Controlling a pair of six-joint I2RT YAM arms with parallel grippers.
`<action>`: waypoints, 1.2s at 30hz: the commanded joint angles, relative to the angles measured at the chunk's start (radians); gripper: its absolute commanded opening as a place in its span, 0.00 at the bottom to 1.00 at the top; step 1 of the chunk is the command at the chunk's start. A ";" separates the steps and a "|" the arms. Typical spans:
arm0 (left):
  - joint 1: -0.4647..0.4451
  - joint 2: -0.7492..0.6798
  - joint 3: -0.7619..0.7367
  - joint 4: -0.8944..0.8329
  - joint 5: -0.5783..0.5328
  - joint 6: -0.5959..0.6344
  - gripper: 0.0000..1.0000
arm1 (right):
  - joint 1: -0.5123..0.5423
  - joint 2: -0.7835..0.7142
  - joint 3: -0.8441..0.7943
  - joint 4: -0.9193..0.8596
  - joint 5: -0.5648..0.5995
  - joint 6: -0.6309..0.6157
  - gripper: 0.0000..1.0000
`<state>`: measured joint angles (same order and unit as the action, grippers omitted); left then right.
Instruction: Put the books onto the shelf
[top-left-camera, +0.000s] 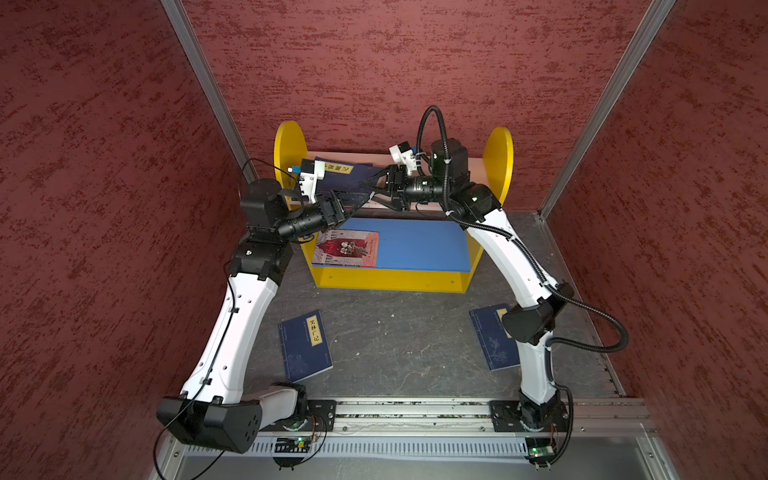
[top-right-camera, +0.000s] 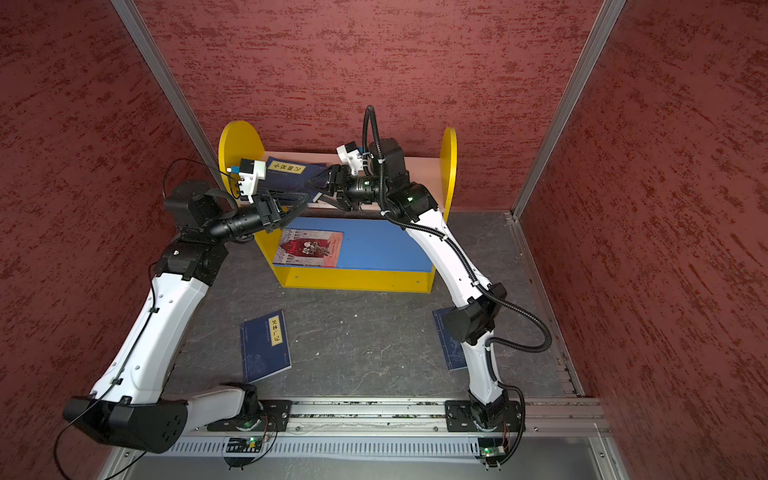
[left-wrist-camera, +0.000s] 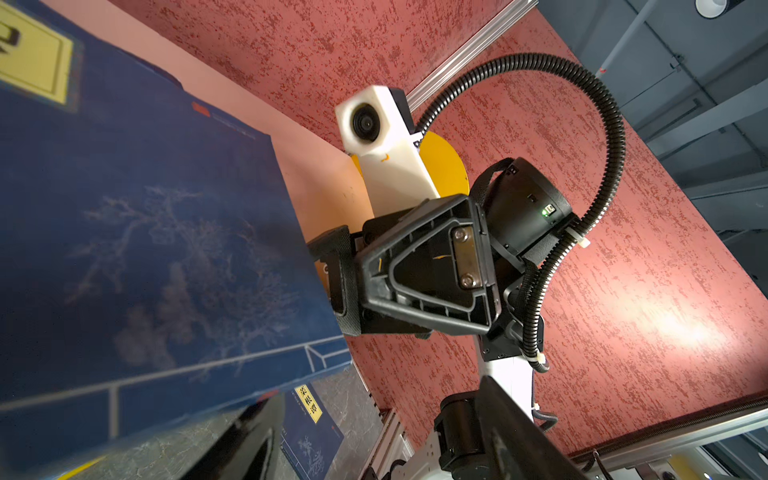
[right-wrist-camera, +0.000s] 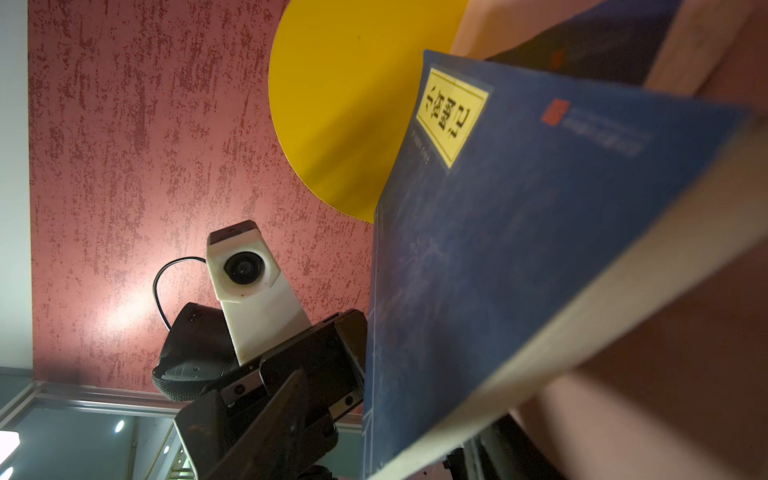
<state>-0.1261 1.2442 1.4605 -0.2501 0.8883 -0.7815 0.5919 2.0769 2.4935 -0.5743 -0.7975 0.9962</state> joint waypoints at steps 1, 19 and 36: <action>-0.006 0.011 0.030 0.028 -0.028 0.000 0.73 | -0.003 -0.015 0.027 -0.048 0.040 -0.027 0.61; -0.002 -0.026 0.064 -0.119 0.037 0.062 0.75 | -0.004 -0.059 0.052 -0.222 0.256 -0.140 0.58; 0.305 -0.031 0.208 -0.062 0.123 -0.078 0.77 | -0.003 0.012 0.113 -0.197 0.313 -0.105 0.53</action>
<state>0.1413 1.2182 1.6466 -0.3336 0.9775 -0.8417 0.5919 2.0682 2.5874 -0.7780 -0.5117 0.8837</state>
